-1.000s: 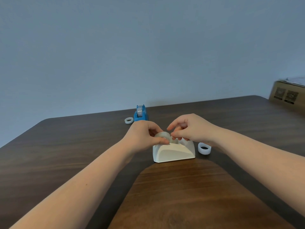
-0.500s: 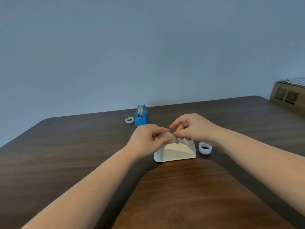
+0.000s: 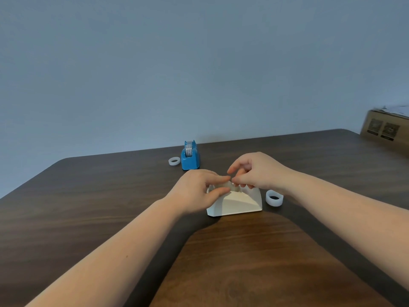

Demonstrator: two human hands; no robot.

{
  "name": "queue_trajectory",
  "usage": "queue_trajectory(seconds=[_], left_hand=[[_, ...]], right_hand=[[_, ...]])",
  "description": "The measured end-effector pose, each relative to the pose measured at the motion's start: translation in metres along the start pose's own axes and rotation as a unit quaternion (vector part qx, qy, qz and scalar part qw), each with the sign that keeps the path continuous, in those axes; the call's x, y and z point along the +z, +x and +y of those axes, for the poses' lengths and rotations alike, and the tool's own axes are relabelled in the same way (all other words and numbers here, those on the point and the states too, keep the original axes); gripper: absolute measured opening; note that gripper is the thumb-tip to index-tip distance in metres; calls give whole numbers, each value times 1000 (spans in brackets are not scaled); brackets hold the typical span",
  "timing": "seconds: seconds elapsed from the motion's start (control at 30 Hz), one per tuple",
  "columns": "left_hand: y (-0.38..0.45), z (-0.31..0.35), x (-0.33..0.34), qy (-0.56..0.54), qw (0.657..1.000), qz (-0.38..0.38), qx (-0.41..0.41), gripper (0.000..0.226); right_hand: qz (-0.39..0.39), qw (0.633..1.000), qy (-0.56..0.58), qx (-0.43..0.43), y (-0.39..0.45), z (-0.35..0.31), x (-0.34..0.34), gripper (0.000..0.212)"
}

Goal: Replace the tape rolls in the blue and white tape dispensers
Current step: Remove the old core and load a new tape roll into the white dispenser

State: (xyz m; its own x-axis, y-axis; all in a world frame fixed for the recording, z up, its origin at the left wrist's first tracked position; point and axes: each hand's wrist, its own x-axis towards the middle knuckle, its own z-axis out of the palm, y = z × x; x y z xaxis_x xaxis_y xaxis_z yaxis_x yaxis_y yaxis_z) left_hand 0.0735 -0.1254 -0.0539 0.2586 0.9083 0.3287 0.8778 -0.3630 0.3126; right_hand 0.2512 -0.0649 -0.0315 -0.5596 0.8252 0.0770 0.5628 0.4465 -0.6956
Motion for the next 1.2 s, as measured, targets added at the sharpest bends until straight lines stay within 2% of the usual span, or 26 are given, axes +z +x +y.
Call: queue_trajectory(seconds=[0.5,1.2], left_hand=[[-2,-1,-1,-25,999,-14,-34,43],[-3,0,-1,-38,997,-23,-66,44]], right_hand=[[54,997,47,24,-13,7,-10,21],[119,990,34,73,-36,26,-35,23]])
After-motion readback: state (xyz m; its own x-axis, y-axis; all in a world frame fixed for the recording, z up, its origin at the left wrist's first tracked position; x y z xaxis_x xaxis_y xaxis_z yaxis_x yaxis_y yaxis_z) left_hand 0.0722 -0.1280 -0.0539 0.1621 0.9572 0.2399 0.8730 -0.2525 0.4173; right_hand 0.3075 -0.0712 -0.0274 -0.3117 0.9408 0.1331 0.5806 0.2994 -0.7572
